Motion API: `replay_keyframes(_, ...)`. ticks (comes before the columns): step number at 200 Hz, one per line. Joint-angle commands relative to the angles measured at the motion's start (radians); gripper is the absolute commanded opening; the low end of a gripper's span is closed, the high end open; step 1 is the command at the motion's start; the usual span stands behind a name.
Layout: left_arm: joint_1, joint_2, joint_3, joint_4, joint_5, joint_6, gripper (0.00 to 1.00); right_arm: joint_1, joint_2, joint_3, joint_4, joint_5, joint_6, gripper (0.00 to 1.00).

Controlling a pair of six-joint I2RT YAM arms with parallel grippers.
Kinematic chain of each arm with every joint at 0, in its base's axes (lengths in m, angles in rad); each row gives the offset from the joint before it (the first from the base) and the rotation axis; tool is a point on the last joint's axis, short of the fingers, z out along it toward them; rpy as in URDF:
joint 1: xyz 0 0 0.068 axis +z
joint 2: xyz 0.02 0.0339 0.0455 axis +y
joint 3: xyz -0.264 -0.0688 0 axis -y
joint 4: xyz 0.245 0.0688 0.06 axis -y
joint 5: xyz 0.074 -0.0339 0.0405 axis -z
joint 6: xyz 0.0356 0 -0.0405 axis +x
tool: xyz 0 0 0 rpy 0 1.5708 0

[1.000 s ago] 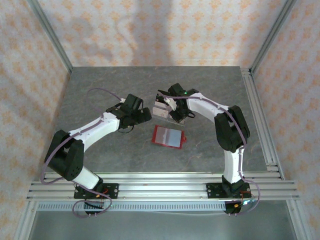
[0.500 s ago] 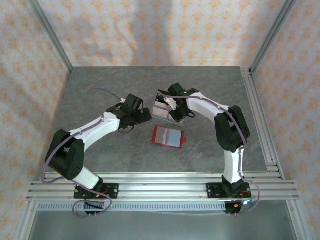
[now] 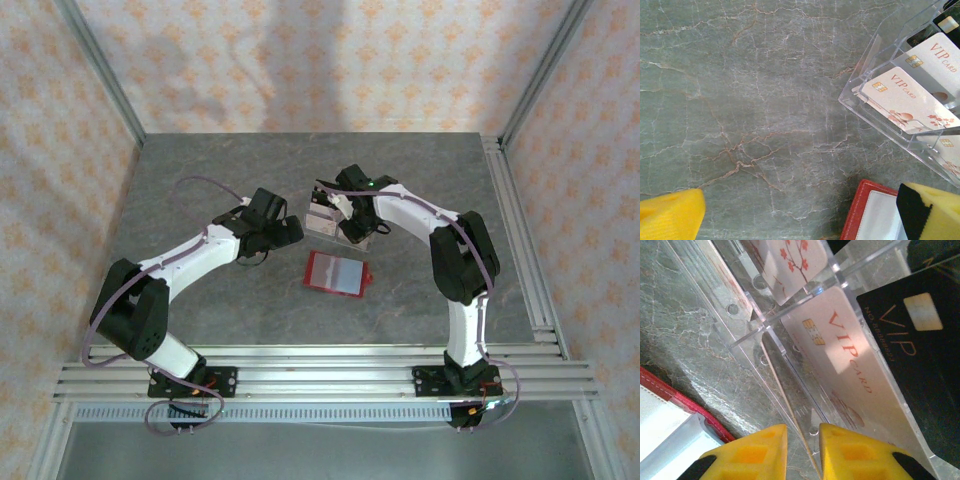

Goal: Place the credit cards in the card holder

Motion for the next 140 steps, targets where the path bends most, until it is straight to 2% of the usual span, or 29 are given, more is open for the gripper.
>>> replay_keyframes(1,0.0,0.011,0.01,0.018,0.004,-0.014,1.0,0.001,-0.017,0.027,-0.032,0.033,-0.006,0.21)
replay_keyframes(51,-0.002,0.015,0.015,0.017,0.007,-0.013,1.0,0.0,-0.026,0.04,-0.044,0.025,-0.017,0.12)
replay_keyframes(99,-0.003,0.021,0.026,0.011,0.015,-0.005,1.0,0.003,-0.028,0.062,-0.057,0.007,-0.04,0.0)
replay_keyframes(140,-0.003,0.026,0.037,0.005,0.024,0.001,1.0,0.009,-0.021,0.122,-0.109,-0.007,-0.062,0.0)
